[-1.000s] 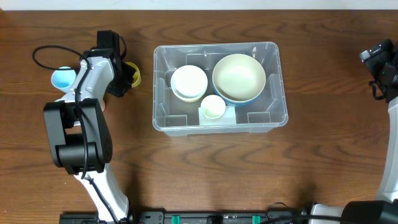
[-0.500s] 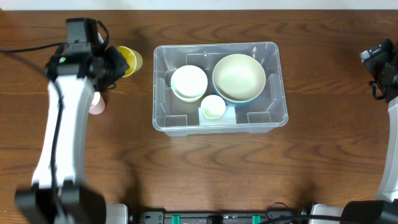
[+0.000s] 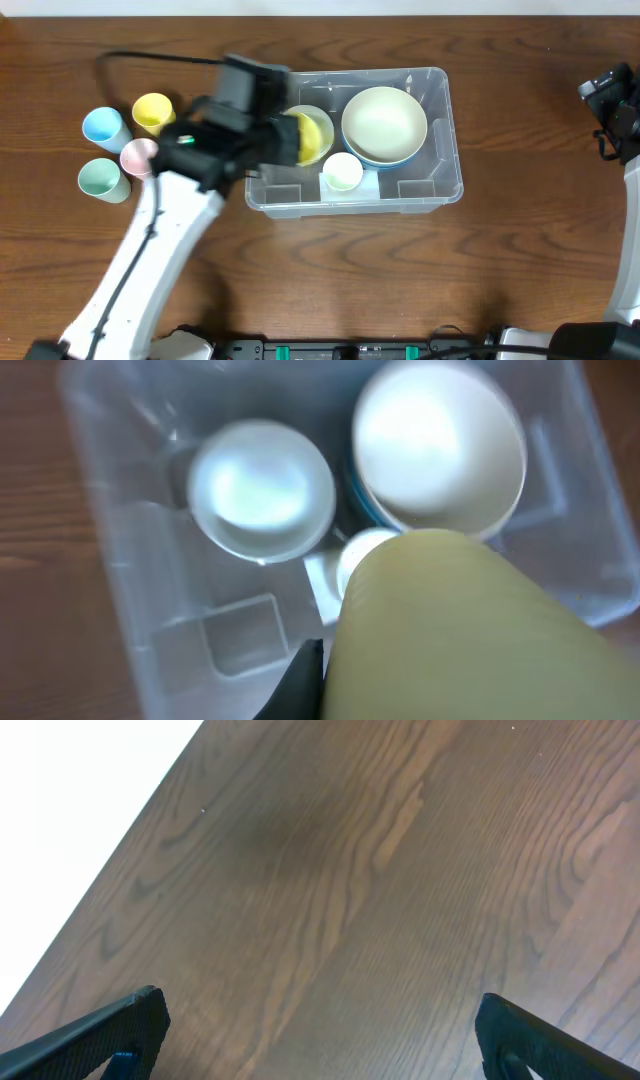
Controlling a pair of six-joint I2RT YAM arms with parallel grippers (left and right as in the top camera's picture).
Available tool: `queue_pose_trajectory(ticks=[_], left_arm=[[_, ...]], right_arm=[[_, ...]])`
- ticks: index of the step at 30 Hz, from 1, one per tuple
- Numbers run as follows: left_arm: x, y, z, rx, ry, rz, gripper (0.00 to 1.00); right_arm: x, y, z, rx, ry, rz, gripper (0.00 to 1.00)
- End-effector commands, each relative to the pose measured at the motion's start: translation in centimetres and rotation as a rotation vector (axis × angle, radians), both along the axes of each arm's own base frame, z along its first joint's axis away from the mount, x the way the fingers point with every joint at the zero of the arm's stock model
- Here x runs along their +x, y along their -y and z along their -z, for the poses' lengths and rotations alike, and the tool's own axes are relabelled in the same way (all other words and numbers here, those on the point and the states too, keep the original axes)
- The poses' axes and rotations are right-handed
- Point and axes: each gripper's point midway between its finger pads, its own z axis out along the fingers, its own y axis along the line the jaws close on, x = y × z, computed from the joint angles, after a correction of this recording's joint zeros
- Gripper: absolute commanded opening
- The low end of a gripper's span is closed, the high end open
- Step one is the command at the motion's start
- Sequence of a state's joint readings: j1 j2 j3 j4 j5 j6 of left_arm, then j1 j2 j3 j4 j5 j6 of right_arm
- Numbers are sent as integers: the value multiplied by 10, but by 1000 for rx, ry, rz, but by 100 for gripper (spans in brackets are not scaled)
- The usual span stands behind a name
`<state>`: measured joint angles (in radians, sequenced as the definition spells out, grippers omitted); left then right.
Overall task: Pack container
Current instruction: 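Carry the yellow cup into the bin's front center and release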
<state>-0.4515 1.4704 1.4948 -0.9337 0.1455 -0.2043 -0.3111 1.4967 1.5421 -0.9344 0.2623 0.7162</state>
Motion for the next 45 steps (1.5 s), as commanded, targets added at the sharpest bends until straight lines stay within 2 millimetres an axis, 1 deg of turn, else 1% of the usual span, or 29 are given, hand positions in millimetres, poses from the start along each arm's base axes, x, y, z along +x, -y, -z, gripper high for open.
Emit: queue_pose_trajectory(ticks=[1, 3, 5, 7, 10, 15, 19, 24, 25, 27, 28, 29, 31, 35, 38, 40, 42, 45], left_arm=[[2, 19, 27, 96, -36, 78, 6], [-1, 32, 47, 130, -78, 127, 6], [-2, 41, 63, 158, -108, 164, 6], [-1, 44, 76, 179, -133, 171, 6], [0, 46, 88, 192, -158, 172, 6], [1, 45, 94, 203, -172, 171, 6], [5, 42, 94, 224, -157, 159, 5], [7, 43, 93, 221, -148, 157, 8], [7, 43, 93, 220, -146, 157, 13], [7, 43, 93, 219, -144, 157, 40], [8, 44, 93, 218, -143, 157, 50], [8, 44, 93, 217, -142, 157, 56], [8, 44, 92, 217, -141, 157, 66], [9, 43, 92, 216, -139, 153, 69], [15, 35, 87, 221, -126, 127, 69], [18, 27, 75, 210, -112, 98, 69], [21, 18, 56, 188, -83, 66, 69], [23, -2, 13, 151, 0, 13, 69]], right_arm=[[-2, 3, -5, -6, 15, 19, 99], [-2, 3, -5, -6, 15, 19, 99], [-2, 3, -5, -6, 15, 19, 99], [-2, 3, -5, -6, 15, 19, 99], [-2, 3, -5, -6, 15, 19, 99], [-2, 3, -5, -6, 15, 19, 99], [-2, 3, -5, -6, 15, 19, 99], [-2, 3, -5, -6, 15, 19, 99], [-2, 3, -5, -6, 15, 19, 99], [-2, 3, -5, -6, 15, 19, 99], [-2, 3, -5, -6, 15, 19, 99], [-2, 3, -5, -6, 15, 19, 99], [-2, 3, -5, -6, 15, 19, 99], [-2, 3, -5, -6, 15, 19, 99], [-2, 3, -5, -6, 15, 19, 99], [-2, 3, -5, -6, 15, 19, 99], [-2, 3, -5, -6, 15, 19, 99], [-2, 3, -5, -6, 15, 19, 99]])
